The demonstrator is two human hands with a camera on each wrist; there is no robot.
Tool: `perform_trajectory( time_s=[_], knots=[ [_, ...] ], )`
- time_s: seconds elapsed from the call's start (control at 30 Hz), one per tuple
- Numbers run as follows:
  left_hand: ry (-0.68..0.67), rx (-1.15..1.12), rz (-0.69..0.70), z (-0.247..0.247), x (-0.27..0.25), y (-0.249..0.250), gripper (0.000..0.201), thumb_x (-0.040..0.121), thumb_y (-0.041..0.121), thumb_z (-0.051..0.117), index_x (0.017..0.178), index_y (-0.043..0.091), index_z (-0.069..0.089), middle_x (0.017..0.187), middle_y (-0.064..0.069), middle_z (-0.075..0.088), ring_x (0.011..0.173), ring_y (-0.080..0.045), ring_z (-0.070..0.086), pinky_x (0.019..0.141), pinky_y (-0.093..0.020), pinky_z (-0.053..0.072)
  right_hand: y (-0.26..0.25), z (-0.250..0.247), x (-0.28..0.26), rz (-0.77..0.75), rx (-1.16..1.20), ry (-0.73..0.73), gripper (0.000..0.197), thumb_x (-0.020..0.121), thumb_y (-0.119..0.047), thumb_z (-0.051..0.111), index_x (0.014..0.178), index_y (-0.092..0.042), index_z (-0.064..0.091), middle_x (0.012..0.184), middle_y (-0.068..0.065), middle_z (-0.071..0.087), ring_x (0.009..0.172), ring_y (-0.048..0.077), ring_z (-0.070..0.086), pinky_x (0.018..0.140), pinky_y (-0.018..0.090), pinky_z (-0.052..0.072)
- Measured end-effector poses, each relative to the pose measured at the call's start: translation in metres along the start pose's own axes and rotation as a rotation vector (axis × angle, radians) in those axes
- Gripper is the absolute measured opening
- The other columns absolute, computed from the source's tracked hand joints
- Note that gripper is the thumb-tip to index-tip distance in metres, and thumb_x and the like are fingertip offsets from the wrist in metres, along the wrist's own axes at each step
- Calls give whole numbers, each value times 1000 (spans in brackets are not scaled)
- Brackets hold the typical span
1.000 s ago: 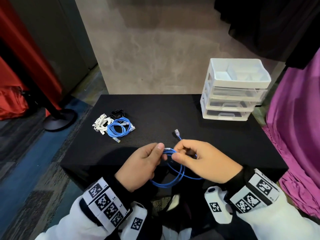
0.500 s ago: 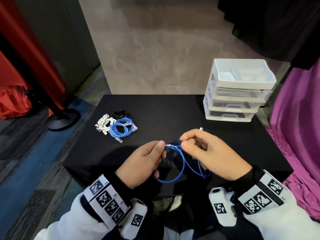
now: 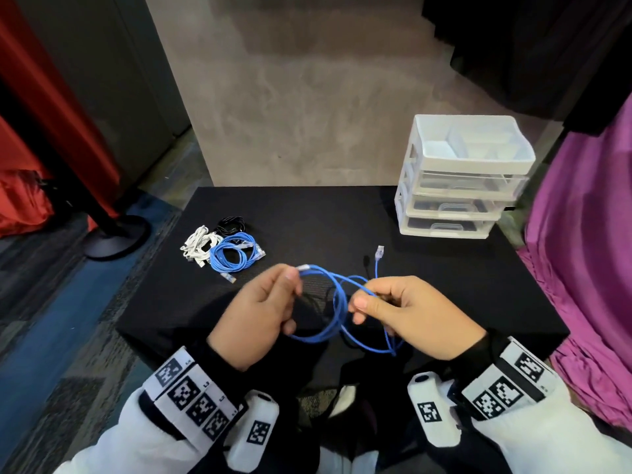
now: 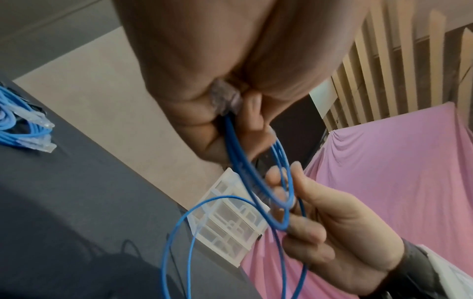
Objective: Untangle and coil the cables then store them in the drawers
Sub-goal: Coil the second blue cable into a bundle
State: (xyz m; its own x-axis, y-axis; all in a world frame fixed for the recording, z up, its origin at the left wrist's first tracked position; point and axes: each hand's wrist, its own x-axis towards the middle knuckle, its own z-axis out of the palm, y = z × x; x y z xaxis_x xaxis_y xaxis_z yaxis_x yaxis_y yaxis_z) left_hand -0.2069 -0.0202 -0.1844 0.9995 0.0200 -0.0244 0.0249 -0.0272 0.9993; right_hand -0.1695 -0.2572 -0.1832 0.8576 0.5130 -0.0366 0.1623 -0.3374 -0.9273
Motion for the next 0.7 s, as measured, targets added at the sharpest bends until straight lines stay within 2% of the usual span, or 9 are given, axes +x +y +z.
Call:
perform_trajectory(
  time_s=[0.1,0.13,0.2,0.27,0.33,0.4,0.5,0.6,0.7],
  knots=[
    [174,-187,-72,-16,6,4,30,109,25,40,83,15,51,59,6,25,48,-6,25,46,-20,35,15,-10,-3,47,-142,39,22,103,-27,60,85,-24,74,79,-1,73,66,17,59,74,38,50],
    [197,-261,-99,-18,6,4,29,109,28,40,85,16,50,58,7,24,47,-5,24,46,-19,34,18,-12,-5,49,-192,47,22,102,-28,61,86,-27,75,81,-2,73,72,20,64,79,39,51],
    [216,-406,-163,-15,3,0,29,109,32,40,86,17,50,56,9,26,44,-4,27,45,-17,36,20,-8,-8,35,-233,86,21,102,-29,62,89,-31,77,84,-6,71,79,13,65,85,33,52],
    [220,-532,-265,-4,-1,-8,31,108,35,40,83,20,49,55,10,31,45,-3,31,45,-17,40,16,6,-6,42,6,167,22,104,-22,58,94,-24,78,78,-4,68,71,12,60,74,27,51],
    [205,-646,-398,10,-5,-16,32,107,38,43,80,21,51,60,7,33,54,-6,35,47,-18,47,12,20,0,42,366,288,23,105,-14,54,99,-12,76,76,6,64,70,19,56,70,30,50],
    [170,-750,-517,22,-9,-21,33,105,38,45,79,20,52,65,4,40,58,-8,45,51,-23,54,6,31,4,43,647,362,24,106,-15,52,100,-6,74,83,13,63,74,23,57,75,37,51],
    [145,-835,-611,35,-14,-22,36,107,36,45,76,18,54,71,0,52,64,-12,63,59,-33,62,-3,41,7,64,931,354,25,104,-23,51,106,-8,72,91,15,62,82,24,62,88,46,57],
    [142,-840,-613,43,-16,-18,37,107,33,45,74,17,53,73,-2,57,79,-18,66,67,-40,64,-5,47,8,45,1050,379,28,104,-26,49,112,-8,70,90,13,63,84,23,64,94,52,56],
    [158,-836,-598,46,-19,-14,39,108,34,43,74,17,52,73,-4,60,87,-23,70,75,-43,64,-4,51,10,34,1111,428,29,105,-28,48,114,-9,69,90,12,63,87,26,64,107,61,46]
  ],
)
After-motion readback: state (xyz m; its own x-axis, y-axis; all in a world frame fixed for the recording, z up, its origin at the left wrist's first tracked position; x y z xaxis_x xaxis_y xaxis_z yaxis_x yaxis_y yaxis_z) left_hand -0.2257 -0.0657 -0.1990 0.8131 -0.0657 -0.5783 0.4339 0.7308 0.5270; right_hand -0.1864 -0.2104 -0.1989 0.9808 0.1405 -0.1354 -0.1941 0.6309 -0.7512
